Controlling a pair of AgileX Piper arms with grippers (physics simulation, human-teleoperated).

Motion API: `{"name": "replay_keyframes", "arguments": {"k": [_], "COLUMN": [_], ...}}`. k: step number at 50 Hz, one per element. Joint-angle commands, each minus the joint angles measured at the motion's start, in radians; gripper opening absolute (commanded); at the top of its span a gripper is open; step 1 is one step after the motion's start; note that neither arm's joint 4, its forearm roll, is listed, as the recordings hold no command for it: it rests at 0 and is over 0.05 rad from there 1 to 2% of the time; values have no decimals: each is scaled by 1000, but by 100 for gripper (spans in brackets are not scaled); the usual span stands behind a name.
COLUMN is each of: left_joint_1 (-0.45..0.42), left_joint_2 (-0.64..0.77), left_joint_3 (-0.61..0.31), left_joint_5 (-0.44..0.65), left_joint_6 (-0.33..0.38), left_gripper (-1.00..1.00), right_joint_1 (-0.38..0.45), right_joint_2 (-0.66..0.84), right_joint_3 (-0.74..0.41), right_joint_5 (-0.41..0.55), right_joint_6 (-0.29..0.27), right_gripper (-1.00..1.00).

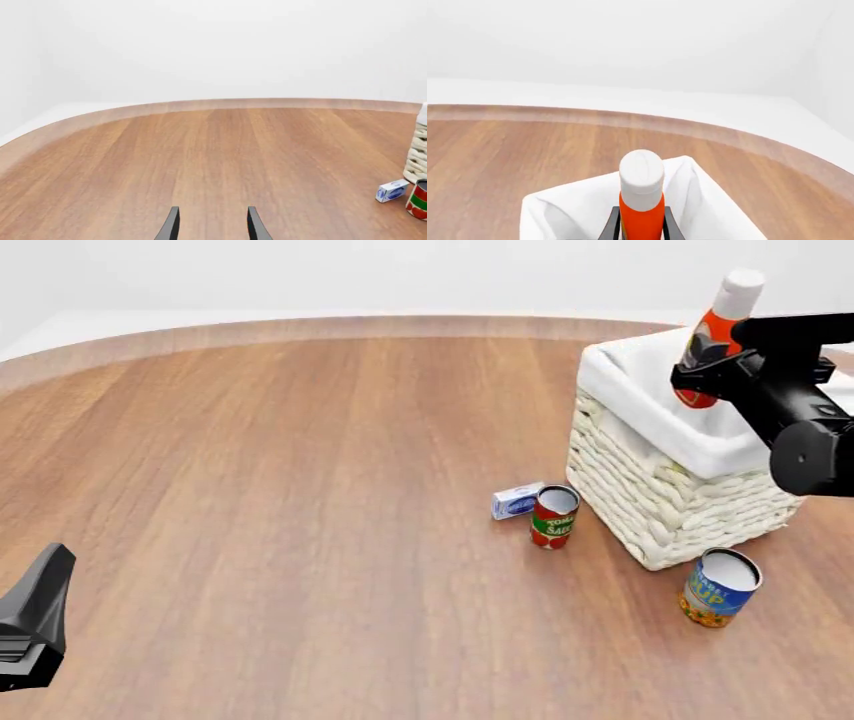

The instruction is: Pick up the ketchup, and put it in the basket.

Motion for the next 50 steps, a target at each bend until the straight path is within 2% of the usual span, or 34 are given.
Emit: {"name": "replay_keyframes", "arguments": {"k": [1, 36, 37, 50], "left_joint_1": [0, 0, 0, 0], "left_joint_2": [0, 0, 0, 0], "left_joint_3": [0, 0, 0, 0], "left_joint_5": [0, 0, 0, 0], "left_joint_6": [0, 0, 0, 0], "left_gripper": [100, 100, 100, 100], "right_joint_1": [0, 0, 1, 4], "right_joint_2": [6, 9, 10, 8], "right_joint_3": [-13, -32, -32, -30], "right_joint_5": [9, 34, 34, 34], "right_joint_6": [10, -5, -5, 2], "right_gripper": [-100, -100, 100, 100]}}
